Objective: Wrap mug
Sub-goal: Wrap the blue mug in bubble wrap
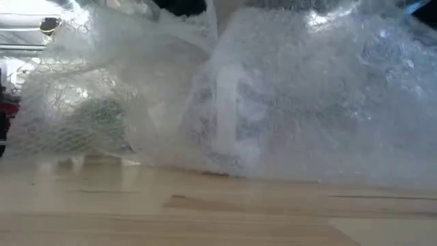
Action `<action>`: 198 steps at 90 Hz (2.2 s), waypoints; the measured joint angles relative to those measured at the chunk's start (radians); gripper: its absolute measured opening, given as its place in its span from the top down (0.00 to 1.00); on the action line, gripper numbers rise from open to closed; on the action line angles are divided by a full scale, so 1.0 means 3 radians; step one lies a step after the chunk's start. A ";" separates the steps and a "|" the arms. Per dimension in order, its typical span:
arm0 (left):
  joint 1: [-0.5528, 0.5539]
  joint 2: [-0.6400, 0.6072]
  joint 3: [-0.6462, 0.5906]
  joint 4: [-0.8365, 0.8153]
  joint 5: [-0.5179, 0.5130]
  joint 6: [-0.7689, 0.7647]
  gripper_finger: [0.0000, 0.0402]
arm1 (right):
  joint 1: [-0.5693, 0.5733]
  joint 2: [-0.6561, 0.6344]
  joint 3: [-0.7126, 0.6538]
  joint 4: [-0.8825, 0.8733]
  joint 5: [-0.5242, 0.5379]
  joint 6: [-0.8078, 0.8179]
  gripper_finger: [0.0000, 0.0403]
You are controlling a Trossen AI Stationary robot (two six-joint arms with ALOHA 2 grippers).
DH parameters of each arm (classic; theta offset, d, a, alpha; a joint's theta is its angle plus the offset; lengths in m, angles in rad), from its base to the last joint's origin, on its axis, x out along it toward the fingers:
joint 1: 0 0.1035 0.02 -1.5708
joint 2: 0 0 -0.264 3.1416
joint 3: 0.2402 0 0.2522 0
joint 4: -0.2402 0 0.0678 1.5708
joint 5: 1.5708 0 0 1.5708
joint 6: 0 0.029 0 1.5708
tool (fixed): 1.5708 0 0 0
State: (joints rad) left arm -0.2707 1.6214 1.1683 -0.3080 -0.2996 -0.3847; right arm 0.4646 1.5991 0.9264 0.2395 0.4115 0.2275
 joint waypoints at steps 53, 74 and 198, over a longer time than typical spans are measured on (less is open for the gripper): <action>-0.0011 0.0126 0.0001 0.0244 0.0128 0.0106 1.00 | 0.0120 0.0012 0.0433 -0.0862 0.0078 0.0077 1.00; -0.0039 0.0125 0.0001 0.0284 0.0200 0.0115 0.89 | 0.0102 0.0046 0.0426 -0.0827 -0.0043 0.0111 1.00; -0.0622 -0.0666 0.0007 -0.0369 0.0176 -0.0376 0.71 | -0.0069 0.0260 0.0421 -0.0800 0.0414 0.0098 1.00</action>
State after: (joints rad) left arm -0.4573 1.4215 1.1705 -0.4188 -0.2468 -0.4976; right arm 0.4438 1.6772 1.0527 -0.0006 0.5358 0.2569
